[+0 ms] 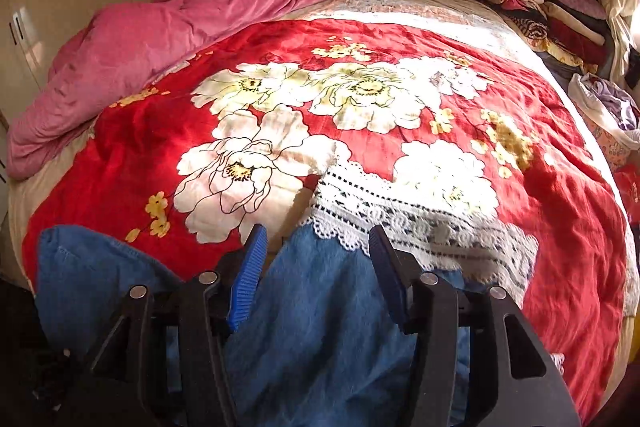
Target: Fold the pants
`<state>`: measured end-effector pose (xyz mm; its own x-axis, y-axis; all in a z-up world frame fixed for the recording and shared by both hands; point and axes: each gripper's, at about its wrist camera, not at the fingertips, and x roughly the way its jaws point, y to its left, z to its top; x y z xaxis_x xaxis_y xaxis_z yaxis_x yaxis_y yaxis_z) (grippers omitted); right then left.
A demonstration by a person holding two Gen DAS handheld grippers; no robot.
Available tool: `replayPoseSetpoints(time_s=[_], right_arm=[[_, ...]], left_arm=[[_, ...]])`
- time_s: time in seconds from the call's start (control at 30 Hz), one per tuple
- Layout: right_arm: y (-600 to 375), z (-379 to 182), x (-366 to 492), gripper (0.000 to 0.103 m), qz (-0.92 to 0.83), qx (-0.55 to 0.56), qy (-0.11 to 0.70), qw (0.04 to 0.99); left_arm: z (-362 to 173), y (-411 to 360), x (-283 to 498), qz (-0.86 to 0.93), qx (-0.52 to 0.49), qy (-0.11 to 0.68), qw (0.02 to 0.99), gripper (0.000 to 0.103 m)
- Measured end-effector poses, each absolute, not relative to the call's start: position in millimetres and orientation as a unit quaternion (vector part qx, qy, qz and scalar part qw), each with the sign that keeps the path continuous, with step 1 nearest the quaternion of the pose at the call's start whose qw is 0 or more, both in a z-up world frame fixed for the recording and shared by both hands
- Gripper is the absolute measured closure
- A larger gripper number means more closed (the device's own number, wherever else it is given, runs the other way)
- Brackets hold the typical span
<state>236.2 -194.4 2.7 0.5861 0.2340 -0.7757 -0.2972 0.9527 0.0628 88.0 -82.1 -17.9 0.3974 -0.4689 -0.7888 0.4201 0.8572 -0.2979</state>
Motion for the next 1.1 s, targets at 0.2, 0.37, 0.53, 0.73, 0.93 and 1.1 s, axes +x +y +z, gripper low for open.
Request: replayPoseSetpoints(time_s=[0.2, 0.37, 0.53, 0.73, 0.93, 1.1], right_arm=[[-181, -24, 290, 0.051, 0.129, -0.039, 0.463, 0.876], [-181, -45, 309, 0.054, 0.106, -0.048, 0.474, 0.873], [-204, -38, 295, 0.091, 0.107, -0.008, 0.453, 0.885], [-255, -1, 245, 0.094, 0.092, 0.051, 0.405, 0.908], [-319, 34, 173, 0.094, 0.068, 0.119, 0.358, 0.924], [-368, 42, 116, 0.094, 0.051, 0.179, 0.341, 0.921]], left_arm=[[-35, -94, 97, -0.277, -0.013, 0.498, 0.822, 0.094], [-35, -93, 95, -0.281, -0.013, 0.497, 0.821, 0.094], [-35, -92, 92, -0.283, -0.012, 0.494, 0.822, 0.094], [-28, -87, 93, -0.28, -0.008, 0.486, 0.828, 0.089], [-25, -87, 89, -0.271, -0.006, 0.48, 0.834, 0.089], [-21, -88, 89, -0.273, 0.001, 0.47, 0.84, 0.096]])
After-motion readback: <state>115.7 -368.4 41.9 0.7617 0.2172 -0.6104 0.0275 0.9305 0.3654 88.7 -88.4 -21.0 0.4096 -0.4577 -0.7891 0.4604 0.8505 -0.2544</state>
